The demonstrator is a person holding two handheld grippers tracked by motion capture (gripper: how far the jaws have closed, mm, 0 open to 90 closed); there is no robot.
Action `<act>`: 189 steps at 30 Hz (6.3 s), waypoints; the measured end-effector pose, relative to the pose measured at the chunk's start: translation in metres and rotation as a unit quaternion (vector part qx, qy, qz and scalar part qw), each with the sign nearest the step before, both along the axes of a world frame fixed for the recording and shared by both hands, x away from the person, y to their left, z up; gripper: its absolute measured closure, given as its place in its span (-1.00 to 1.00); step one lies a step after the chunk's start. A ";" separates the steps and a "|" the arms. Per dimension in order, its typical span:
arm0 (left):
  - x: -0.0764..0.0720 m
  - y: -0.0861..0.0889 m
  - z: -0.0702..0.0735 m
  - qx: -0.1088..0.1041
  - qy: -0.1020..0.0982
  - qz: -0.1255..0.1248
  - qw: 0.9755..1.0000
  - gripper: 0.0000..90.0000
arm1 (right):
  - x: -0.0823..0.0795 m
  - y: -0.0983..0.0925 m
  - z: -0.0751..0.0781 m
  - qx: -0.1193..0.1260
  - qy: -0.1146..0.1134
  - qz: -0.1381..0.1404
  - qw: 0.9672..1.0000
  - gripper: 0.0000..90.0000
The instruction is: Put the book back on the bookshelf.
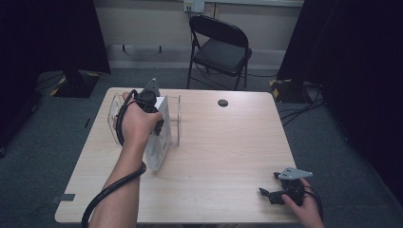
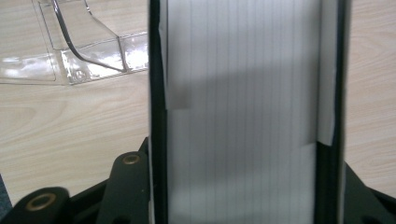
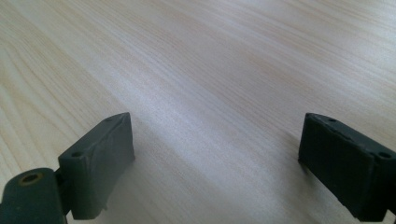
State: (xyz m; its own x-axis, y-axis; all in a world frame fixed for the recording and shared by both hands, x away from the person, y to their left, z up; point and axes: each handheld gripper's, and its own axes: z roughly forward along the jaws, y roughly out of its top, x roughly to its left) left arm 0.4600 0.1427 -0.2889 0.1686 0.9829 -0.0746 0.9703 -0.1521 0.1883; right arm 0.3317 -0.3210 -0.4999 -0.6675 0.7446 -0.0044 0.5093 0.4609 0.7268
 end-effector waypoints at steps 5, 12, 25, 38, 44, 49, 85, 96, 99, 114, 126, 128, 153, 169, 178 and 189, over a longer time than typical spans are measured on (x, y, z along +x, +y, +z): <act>0.004 -0.001 0.002 0.004 0.001 0.000 1.000 0.17 | 0.000 0.000 0.000 0.000 0.000 0.001 1.000 -0.79; 0.009 -0.003 0.000 0.000 0.002 0.011 1.000 0.17 | 0.000 0.000 0.000 0.000 0.000 0.001 1.000 -0.79; 0.017 -0.006 0.002 -0.004 -0.019 0.019 1.000 0.17 | 0.001 0.000 0.000 0.000 -0.001 0.003 1.000 -0.79; 0.025 -0.008 0.003 0.001 -0.014 0.018 1.000 0.17 | 0.000 0.000 0.000 0.000 0.000 0.002 1.000 -0.79; 0.030 -0.010 0.002 0.002 -0.015 0.023 1.000 0.17 | 0.000 0.000 0.000 -0.001 0.000 0.002 1.000 -0.79; 0.034 -0.010 0.002 0.002 -0.017 0.023 1.000 0.17 | 0.000 0.000 0.000 -0.001 0.000 0.002 1.000 -0.79; 0.055 -0.015 -0.007 0.002 -0.034 0.047 0.998 0.17 | 0.000 0.000 0.000 -0.001 0.000 0.002 1.000 -0.79; 0.059 -0.020 -0.008 0.003 -0.049 0.063 0.997 0.17 | 0.001 0.000 0.000 0.000 0.001 0.002 1.000 -0.79; 0.061 -0.021 -0.009 0.008 -0.050 0.057 0.997 0.17 | 0.001 -0.001 0.000 0.000 0.002 0.002 1.000 -0.79; 0.070 -0.032 -0.018 0.009 -0.056 0.062 0.996 0.17 | 0.001 -0.001 0.000 0.000 0.001 0.004 1.000 -0.79; 0.072 -0.034 -0.023 0.008 -0.069 0.066 0.995 0.17 | 0.000 -0.001 0.000 -0.001 0.003 0.001 1.000 -0.79; 0.071 -0.033 -0.023 0.011 -0.069 0.062 0.996 0.17 | 0.000 -0.001 0.000 -0.001 0.003 0.003 1.000 -0.79; 0.071 -0.034 -0.024 0.016 -0.049 0.050 0.997 0.14 | 0.000 -0.001 0.000 -0.001 0.001 0.004 1.000 -0.79; 0.066 -0.030 -0.014 -0.001 -0.046 0.047 0.998 0.02 | 0.001 -0.001 0.000 0.003 0.002 0.005 1.000 -0.79; 0.060 -0.028 -0.010 -0.025 -0.051 0.042 0.998 -0.09 | 0.001 -0.001 0.000 0.001 0.002 0.005 1.000 -0.79; 0.053 -0.024 -0.008 -0.028 -0.057 0.025 0.998 -0.13 | 0.001 0.000 0.000 0.004 0.003 0.004 1.000 -0.79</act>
